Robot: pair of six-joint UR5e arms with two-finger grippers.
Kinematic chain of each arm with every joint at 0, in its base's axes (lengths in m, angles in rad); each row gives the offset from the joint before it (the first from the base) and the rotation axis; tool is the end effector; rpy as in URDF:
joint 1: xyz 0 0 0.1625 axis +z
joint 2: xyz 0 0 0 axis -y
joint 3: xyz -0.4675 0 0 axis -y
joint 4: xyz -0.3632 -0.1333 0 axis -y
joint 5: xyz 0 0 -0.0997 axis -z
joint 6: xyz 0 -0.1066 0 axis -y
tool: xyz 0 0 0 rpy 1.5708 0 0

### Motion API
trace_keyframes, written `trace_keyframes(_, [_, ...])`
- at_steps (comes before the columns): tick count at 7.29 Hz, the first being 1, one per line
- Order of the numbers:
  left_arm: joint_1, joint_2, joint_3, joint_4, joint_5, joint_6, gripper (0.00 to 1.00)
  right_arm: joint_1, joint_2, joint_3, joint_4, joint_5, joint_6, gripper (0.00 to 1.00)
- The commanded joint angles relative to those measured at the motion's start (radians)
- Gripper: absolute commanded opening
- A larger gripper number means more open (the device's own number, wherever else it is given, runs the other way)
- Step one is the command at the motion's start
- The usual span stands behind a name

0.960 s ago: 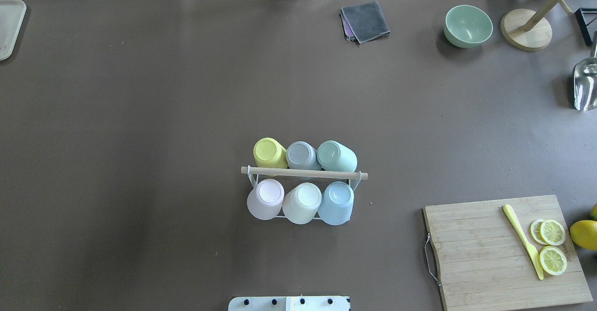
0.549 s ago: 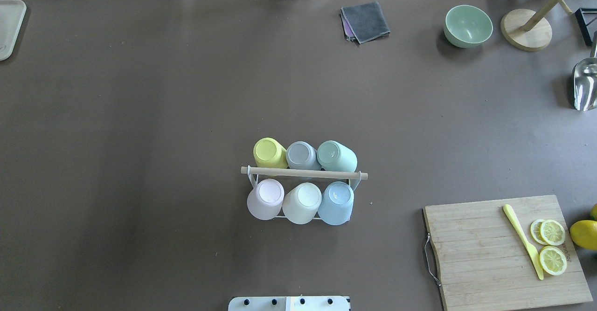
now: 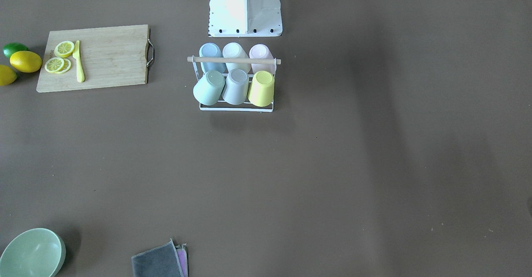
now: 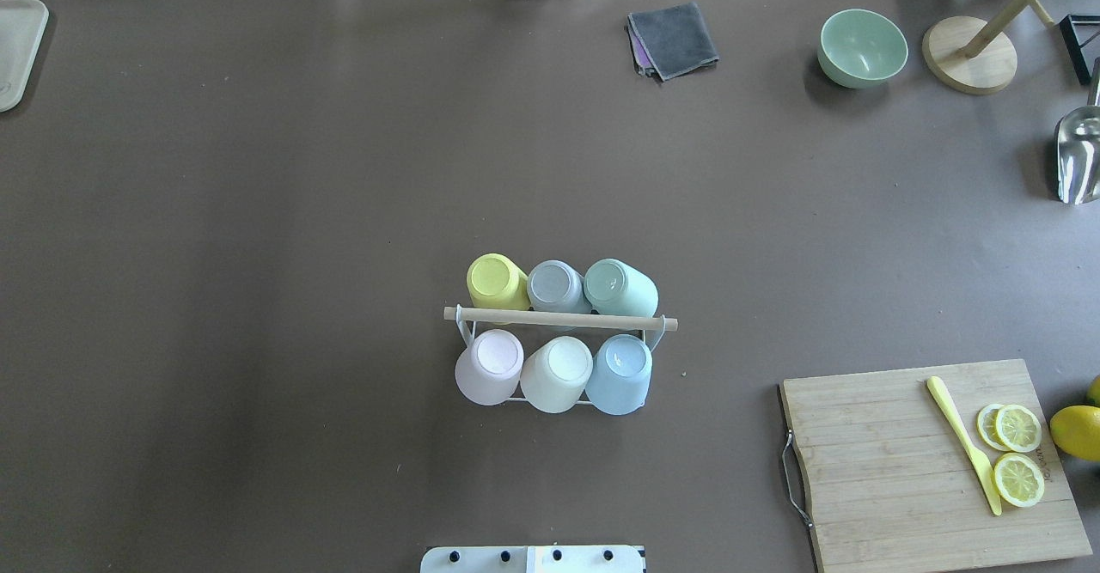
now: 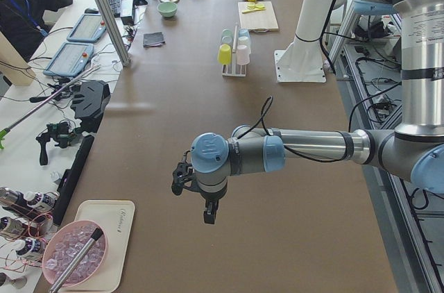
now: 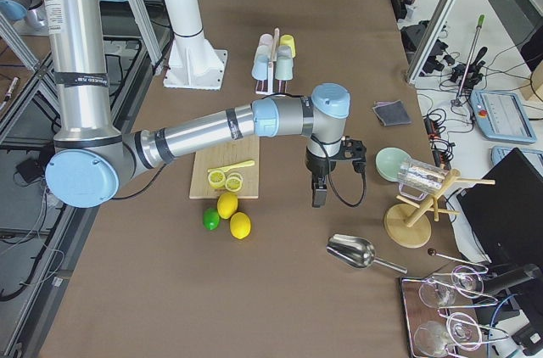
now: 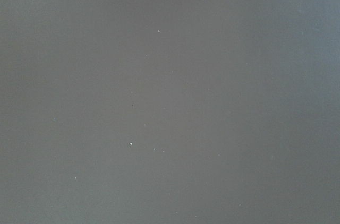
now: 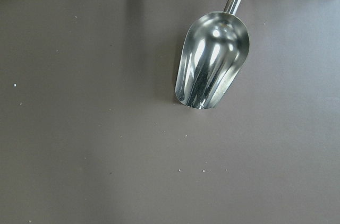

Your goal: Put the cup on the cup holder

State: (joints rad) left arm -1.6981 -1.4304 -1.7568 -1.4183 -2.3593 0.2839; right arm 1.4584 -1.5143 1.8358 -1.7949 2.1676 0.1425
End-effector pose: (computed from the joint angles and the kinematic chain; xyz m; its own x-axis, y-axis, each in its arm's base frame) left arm -0.1065 -0.3780 0.6942 0.6974 0.1183 -0.7069 -0.0720 0.9929 0.0951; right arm 0.0192 -0.4840 0.5925 0.8234 -0.0051 0.5675 -0.0054 0.9998 0.0168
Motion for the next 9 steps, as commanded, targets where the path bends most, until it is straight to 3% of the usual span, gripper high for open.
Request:
trace_keyframes(1, [-0.002, 0.005, -0.023, 0.007, -0.017, 0.000, 0.98, 0.000, 0.003, 0.000, 0.002, 0.000, 0.000, 1.00])
trace_keyframes(9, [0.000, 0.008, -0.016, -0.002, -0.017, 0.001, 0.98, 0.016, 0.003, 0.003, 0.003, 0.000, 0.000, 1.00])
